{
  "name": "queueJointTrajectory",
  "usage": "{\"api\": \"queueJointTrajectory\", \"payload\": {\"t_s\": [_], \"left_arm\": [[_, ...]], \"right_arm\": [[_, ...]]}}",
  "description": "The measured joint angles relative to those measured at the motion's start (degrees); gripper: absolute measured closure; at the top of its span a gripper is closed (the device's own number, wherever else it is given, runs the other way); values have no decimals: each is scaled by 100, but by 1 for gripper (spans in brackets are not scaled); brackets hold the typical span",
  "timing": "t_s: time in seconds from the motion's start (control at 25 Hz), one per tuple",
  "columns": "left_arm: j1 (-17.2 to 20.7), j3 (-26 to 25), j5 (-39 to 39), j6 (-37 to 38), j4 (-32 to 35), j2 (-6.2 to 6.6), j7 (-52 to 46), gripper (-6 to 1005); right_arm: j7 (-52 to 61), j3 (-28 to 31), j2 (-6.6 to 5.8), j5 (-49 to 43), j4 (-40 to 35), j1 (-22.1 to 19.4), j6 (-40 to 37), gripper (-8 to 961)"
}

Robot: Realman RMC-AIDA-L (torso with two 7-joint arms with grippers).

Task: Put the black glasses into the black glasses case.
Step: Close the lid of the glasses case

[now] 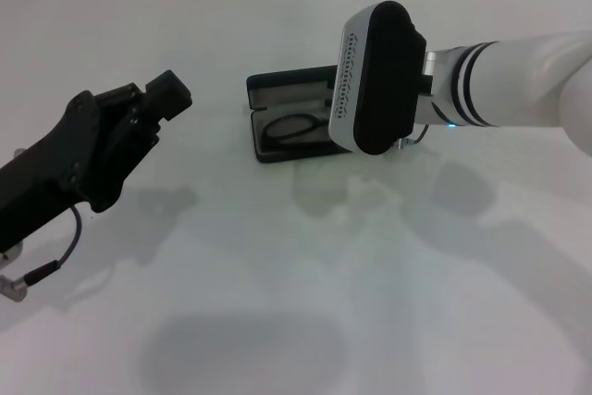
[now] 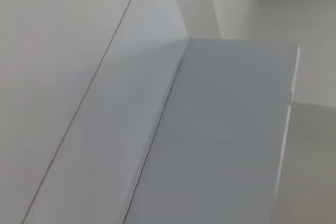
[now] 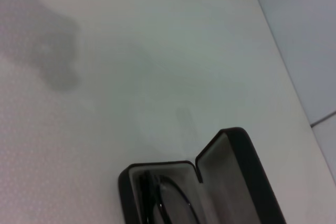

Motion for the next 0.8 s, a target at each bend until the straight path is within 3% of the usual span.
{"api": "queueJointTrajectory", "payload": {"t_s": [0.2,0.36,0.52,0.68,0.8], "left_arm": [[13,-3,-4,1,0,-1,36,959],[-28,-212,-1,9,33,0,111,959],[-147,-546,14,32,319,93,0,958],[-331,-975,35,-117,909,243,-459,958],[-687,-1494,406,-446,1314,328,-921,958]], "right_arm": [[16,-8,0,32,-340,-286,-157,804],[21,11,0,92,-911,-862,-181,805],[7,138,-4,477,-1472,-1437,-236,807],[-212,631,-31,1622,-1852,-1874,-514,808],[-1318,1599,-34,3507,-2009,-2379,-1473,809]]}}
